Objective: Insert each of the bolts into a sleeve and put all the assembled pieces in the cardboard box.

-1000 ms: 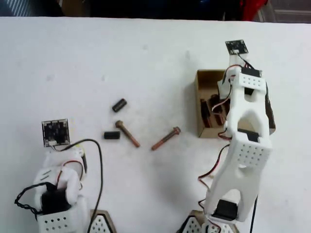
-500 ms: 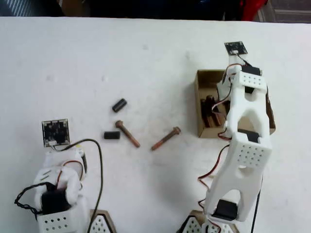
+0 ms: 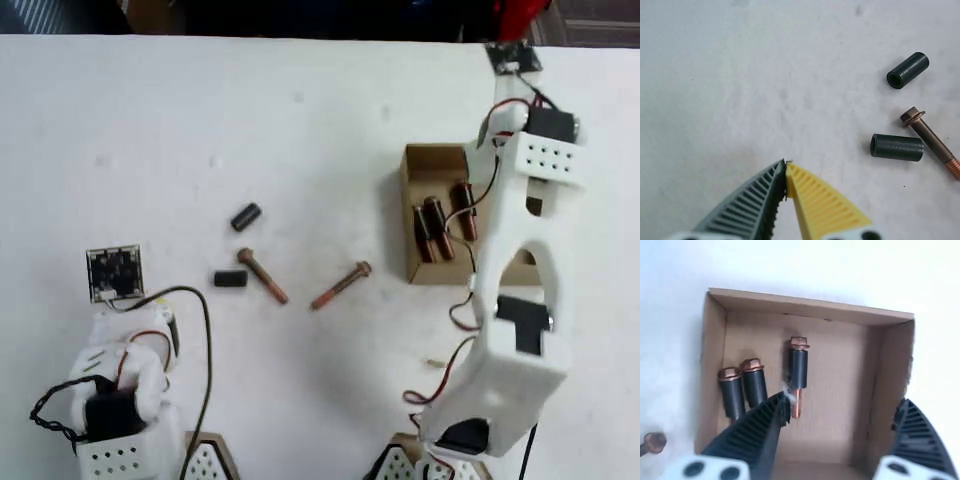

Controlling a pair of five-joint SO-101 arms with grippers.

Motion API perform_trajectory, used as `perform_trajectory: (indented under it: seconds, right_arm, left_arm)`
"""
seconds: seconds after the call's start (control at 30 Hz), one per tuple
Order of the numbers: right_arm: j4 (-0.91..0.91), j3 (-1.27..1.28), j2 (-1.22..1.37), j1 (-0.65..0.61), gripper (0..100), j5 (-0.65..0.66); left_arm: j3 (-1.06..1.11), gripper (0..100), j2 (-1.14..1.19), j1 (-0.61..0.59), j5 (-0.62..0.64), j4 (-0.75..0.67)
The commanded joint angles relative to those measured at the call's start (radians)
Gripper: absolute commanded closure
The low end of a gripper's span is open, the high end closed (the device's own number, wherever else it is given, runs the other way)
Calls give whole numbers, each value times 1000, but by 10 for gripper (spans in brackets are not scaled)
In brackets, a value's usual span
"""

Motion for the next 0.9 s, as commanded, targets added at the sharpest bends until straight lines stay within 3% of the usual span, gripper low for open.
perform_trajectory:
  seconds: [0.0,0.4,0.87]
  right_arm:
    - [90,-35,-188,-28,697,20]
    - [372,-32,-372,-191,697,12]
    - [381,100,-386,-374,697,-101]
  left_arm:
    - [-3,978,-15,-1,-8,-5]
    - [-3,978,-15,-4,-8,-5]
    - [-3,978,-15,-5,-8,-5]
